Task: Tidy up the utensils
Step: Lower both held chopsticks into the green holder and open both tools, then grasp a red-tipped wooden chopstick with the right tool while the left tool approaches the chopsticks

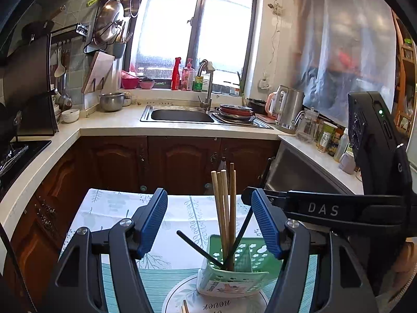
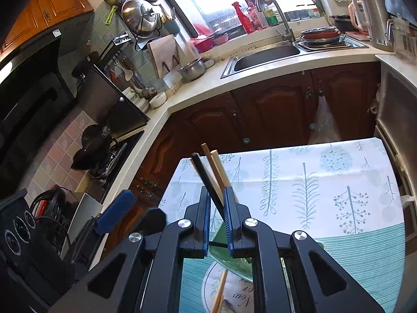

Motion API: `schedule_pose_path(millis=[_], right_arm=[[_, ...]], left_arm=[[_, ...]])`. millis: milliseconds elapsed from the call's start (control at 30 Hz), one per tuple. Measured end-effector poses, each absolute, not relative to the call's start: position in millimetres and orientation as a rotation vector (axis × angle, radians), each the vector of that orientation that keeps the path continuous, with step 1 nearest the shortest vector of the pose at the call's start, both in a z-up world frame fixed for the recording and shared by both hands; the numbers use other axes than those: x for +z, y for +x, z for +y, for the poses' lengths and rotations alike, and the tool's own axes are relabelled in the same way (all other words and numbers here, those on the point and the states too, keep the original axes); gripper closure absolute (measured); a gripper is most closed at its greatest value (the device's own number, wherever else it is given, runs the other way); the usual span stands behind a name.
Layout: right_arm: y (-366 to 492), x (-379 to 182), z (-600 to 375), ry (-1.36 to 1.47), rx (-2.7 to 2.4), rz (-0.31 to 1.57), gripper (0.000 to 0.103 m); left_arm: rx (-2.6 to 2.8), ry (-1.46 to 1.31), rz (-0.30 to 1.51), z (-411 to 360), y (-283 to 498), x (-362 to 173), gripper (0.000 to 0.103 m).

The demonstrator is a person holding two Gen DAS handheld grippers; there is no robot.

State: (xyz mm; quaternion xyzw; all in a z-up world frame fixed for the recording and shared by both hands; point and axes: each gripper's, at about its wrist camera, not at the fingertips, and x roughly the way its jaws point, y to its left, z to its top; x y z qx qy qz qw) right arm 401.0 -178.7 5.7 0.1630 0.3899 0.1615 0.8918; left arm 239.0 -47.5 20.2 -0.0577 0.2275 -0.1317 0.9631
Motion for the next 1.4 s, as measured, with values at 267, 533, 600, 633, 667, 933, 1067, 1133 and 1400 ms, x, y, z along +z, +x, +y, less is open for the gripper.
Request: schedule_pose_path(millis=[267, 533, 600, 633, 667, 933, 1067, 1133, 1400], right_arm=[[384.0, 20.6, -176.7, 0.344, 0.363, 0.791, 0.066], [351.1, 47.1, -167.7, 0.338, 0.415, 0.746, 0.066], [338.8, 48.6, -165.2, 0.308, 0.414, 0.749, 0.066], [331.2, 47.7, -164.1, 0.284, 0.406, 0.753, 0.066], [322.7, 45.4, -163.6, 0.259, 0.401, 0.757, 0.066], [251.9, -15.2, -174.1, 0.222, 0.386, 0.86, 0.066], [213.9, -59.6, -169.1, 0.175, 0.381, 0.945, 0.068], [198.4, -81.8, -164.0, 0.156, 0.394, 1.003, 0.073], [144.3, -149.0, -147.8, 0.195, 0.49, 1.178, 0.086]], left_arm=[[-0.275, -0.164, 0.471, -24.5, 222.4, 34.5, 0.036], [-0.254, -0.136, 0.531, -11.6, 204.2, 34.8, 0.036], [-0.263, -0.133, 0.557, -9.5, 197.6, 32.2, 0.036], [-0.274, -0.134, 0.575, -8.1, 193.2, 29.5, 0.036], [-0.285, -0.134, 0.592, -7.6, 190.9, 27.1, 0.036], [-0.332, -0.101, 0.782, -12.3, 168.5, -20.4, 0.036], [-0.354, -0.115, 0.897, -13.9, 162.6, -53.0, 0.054], [-0.344, -0.125, 0.979, -14.4, 161.6, -74.6, 0.065], [-0.283, -0.164, 1.144, -8.3, 148.5, -134.7, 0.084]])
